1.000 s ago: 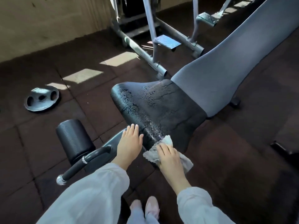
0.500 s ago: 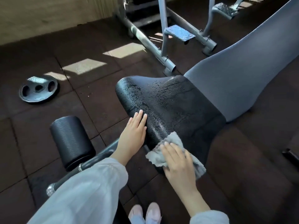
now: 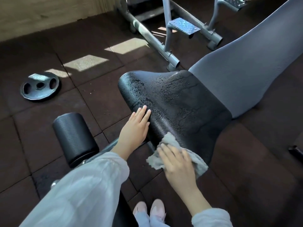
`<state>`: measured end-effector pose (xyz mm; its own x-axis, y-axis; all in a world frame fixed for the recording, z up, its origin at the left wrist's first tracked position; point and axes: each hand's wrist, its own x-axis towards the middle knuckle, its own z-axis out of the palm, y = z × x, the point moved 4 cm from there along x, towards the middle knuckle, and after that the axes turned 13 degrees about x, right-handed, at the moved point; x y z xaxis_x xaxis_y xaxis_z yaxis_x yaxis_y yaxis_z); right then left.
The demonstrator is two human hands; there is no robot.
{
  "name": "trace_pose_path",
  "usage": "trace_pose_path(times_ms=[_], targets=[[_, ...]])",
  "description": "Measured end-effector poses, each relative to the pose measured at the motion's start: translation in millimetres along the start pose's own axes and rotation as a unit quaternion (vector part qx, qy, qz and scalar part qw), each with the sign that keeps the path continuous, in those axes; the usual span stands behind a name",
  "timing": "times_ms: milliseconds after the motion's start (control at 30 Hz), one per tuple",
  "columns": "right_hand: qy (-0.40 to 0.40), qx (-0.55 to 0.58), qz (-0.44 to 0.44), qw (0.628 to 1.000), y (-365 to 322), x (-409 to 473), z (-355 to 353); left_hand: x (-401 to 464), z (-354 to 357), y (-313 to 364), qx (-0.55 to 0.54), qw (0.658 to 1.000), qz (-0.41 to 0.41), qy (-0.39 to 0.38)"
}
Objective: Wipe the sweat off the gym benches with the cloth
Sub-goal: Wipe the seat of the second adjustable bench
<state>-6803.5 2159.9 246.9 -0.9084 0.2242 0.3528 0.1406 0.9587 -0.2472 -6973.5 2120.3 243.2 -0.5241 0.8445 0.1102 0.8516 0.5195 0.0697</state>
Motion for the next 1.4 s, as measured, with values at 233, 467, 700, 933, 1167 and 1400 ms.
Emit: trace_pose_path(times_ms=[233,467,700,933,1167,1400], targets=[[-0.001,0.092,0.159,0.983,16,61,-5,0,5,1,-0.016,1.0,-0.017,0.001],[0.09,0.151,0.205,0.963,38,-19,-33,0,7,22,-0.089,0.99,-0.108,-0.001],[0.047,0.207,0.344,0.914,85,37,-24,2,6,26,-0.082,0.989,-0.126,-0.011],[0.01,0.226,0.173,0.958,63,-5,-41,16,1,29,-0.076,0.987,-0.142,0.007],[-0.003,0.21,0.246,0.946,68,67,-14,19,1,14,-0.078,0.99,-0.114,0.021],[-0.069,0.165,0.027,0.983,33,37,-17,36,-2,-25,-0.074,0.984,-0.162,0.021]])
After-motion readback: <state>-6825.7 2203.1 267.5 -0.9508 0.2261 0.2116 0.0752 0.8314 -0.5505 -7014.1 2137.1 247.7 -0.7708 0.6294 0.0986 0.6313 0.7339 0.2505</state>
